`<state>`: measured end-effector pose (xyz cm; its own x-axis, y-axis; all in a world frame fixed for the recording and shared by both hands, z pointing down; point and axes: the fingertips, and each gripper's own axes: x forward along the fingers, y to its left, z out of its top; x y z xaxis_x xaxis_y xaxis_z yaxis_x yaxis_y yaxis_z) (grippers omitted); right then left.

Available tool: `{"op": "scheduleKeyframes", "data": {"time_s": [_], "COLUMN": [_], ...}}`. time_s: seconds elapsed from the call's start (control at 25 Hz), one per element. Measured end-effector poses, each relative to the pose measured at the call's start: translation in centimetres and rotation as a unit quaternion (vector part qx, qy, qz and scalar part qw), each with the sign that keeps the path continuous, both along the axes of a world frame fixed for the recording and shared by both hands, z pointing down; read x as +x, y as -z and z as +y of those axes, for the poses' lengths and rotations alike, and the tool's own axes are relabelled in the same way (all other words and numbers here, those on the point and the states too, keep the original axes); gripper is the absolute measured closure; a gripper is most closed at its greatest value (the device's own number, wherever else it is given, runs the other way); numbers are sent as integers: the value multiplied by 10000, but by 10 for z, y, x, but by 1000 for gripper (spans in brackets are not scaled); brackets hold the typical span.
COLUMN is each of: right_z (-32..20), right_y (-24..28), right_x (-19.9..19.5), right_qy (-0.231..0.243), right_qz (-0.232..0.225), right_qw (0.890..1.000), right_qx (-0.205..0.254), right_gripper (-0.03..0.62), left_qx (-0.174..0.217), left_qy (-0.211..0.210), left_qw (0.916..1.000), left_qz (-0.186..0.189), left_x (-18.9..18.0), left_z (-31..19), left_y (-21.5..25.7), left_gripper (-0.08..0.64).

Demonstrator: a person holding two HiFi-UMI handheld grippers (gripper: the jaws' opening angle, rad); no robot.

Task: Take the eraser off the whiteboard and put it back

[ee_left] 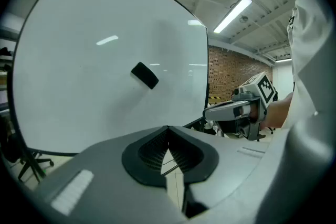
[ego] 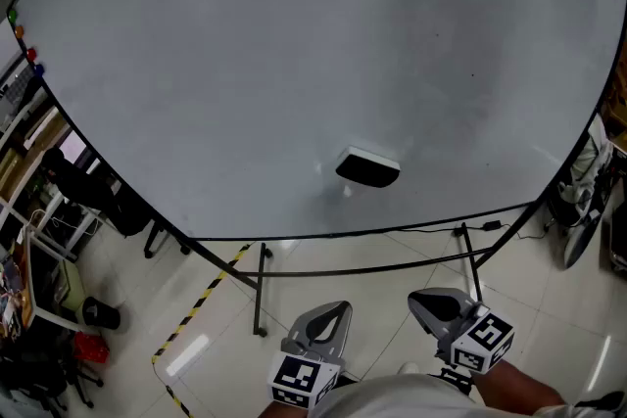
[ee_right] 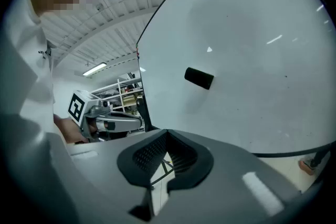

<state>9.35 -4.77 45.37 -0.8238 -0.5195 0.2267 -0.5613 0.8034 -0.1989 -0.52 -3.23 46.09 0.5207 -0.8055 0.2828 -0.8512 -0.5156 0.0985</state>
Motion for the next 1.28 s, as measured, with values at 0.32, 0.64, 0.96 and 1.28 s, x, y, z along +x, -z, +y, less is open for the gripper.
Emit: {"op": "scheduleKeyframes", "data": {"time_s": [0.32,0.64,0.96,1.28], "right_z": [-24,-33,-37,-60], "right_y": [-5,6,-3,8], "right_x": [-73,-106,-119,-107], "right_qy": [-429,-1190,-1087,-526], "right_qz": [59,60,100,204], "right_qw": [9991,9928,9940,9981], "right_qx": [39,159,68,256], "right_gripper": [591,591,591,591], "left_qx": [260,294,376,144], "left_qy": [-543,-1347,-1233,-722], "left_qw": [9981,9903,9916,9973], "left_qz": [-125,-185,-90,74], "left_x": [-60,-87,-98,-79], "left_z": [-41,-47,-57,-67], "left_y": [1,8,12,0], "left_gripper": [543,543,543,543]}}
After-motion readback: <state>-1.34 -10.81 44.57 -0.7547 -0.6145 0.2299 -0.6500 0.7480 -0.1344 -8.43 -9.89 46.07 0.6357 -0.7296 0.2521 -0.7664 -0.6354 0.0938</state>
